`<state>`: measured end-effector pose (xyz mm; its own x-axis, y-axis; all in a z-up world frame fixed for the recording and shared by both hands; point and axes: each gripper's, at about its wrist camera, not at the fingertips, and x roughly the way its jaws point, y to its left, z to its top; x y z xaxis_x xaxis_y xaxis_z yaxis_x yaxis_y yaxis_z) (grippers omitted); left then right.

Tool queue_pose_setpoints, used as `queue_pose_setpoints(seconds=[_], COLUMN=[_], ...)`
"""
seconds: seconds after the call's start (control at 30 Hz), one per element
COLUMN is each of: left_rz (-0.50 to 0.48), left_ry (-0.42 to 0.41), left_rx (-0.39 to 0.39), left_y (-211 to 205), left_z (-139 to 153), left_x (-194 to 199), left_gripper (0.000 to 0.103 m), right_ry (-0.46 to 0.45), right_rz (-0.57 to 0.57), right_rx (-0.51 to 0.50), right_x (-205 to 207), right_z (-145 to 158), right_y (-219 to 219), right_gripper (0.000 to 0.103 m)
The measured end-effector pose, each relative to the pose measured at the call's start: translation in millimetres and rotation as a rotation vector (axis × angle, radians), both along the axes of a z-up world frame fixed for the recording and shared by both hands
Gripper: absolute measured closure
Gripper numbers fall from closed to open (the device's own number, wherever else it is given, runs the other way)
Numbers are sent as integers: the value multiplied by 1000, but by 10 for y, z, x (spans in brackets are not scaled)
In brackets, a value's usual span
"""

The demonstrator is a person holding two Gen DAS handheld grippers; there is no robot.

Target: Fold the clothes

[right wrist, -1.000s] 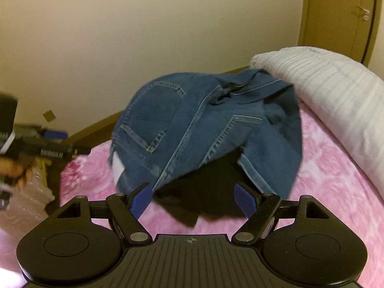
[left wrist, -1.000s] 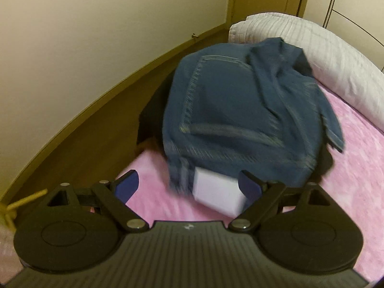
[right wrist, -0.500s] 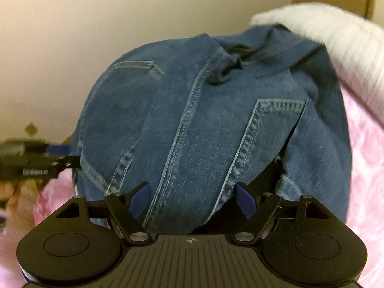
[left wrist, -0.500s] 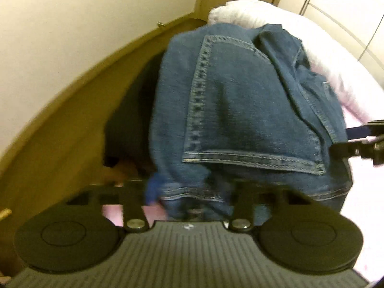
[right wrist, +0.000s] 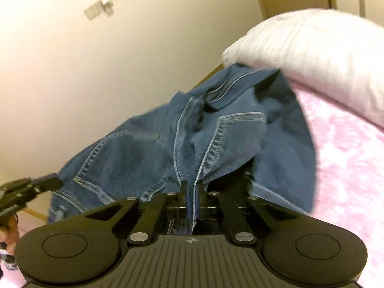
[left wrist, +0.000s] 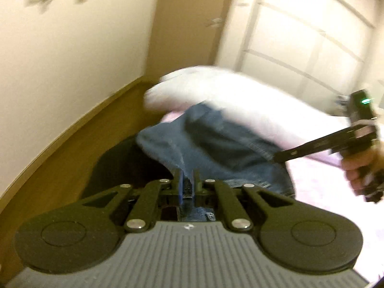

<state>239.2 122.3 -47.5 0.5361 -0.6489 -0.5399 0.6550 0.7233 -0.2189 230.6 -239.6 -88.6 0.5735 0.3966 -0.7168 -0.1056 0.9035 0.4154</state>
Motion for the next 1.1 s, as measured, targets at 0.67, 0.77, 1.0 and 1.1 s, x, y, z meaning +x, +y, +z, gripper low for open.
queue_pose_setpoints(seconds=[0.67, 0.77, 1.0, 1.1], left_rz=[-660, -679, -763, -835], left_ry=[199, 119, 22, -51], left_rx=[243, 408, 630, 652], left_y=[-2942, -2918, -2808, -2718], left_z=[-342, -581, -1149, -1362], left_x=[-3784, -3886, -3636, -3644], left_gripper=[103, 89, 68, 57], right_ry=[268, 261, 166, 158], right_rz=[-302, -254, 86, 161], right_rx=[-109, -169, -292, -363], right_x=[-4269, -4765, -5248, -5268], right_z=[-407, -469, -931, -1347], right_y=[-3175, -3118, -1691, -1118], right_gripper=[89, 59, 49, 48])
